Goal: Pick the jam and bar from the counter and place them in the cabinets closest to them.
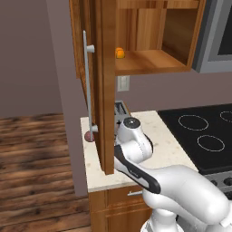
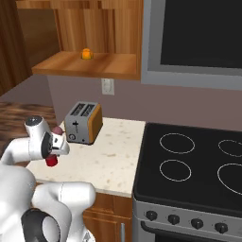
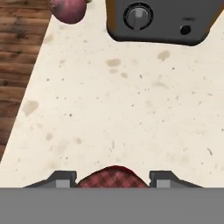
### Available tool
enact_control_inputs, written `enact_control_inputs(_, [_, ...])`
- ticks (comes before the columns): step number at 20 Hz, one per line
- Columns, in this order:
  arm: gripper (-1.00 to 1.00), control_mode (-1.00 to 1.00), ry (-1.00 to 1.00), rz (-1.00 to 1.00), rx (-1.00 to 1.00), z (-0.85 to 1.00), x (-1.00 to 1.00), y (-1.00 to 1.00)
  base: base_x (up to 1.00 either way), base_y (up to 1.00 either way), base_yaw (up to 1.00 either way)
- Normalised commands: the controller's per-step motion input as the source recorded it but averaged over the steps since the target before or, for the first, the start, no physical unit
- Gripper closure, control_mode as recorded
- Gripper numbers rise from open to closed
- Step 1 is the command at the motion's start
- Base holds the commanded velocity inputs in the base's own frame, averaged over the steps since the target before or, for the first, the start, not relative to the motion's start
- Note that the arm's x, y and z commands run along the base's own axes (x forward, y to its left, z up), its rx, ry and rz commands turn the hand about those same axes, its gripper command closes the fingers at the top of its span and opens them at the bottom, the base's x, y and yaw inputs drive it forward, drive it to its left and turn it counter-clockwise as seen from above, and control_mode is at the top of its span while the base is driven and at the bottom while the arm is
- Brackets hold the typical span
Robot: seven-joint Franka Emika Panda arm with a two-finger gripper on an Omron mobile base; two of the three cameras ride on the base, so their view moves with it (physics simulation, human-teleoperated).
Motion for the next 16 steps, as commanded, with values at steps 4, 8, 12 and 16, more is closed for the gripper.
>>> enact_control_inputs(4, [1.00, -1.00, 0.00, 0.00, -0.06, 0.67, -0.06, -0.12, 0.00, 0.00, 0.00])
enact_control_inputs(8, [1.00, -1.00, -0.03, 0.00, -0.04, 0.67, -0.14, -0.24, 0.00, 0.00, 0.00])
enact_control_inputs(12, [1.00, -1.00, -0.04, 0.00, -0.01, 0.71, -0.09, -0.30, 0.00, 0.00, 0.00])
enact_control_inputs(16, [1.00, -1.00, -0.07, 0.00, 0.00, 0.46, -0.28, -0.34, 0.00, 0.00, 0.00])
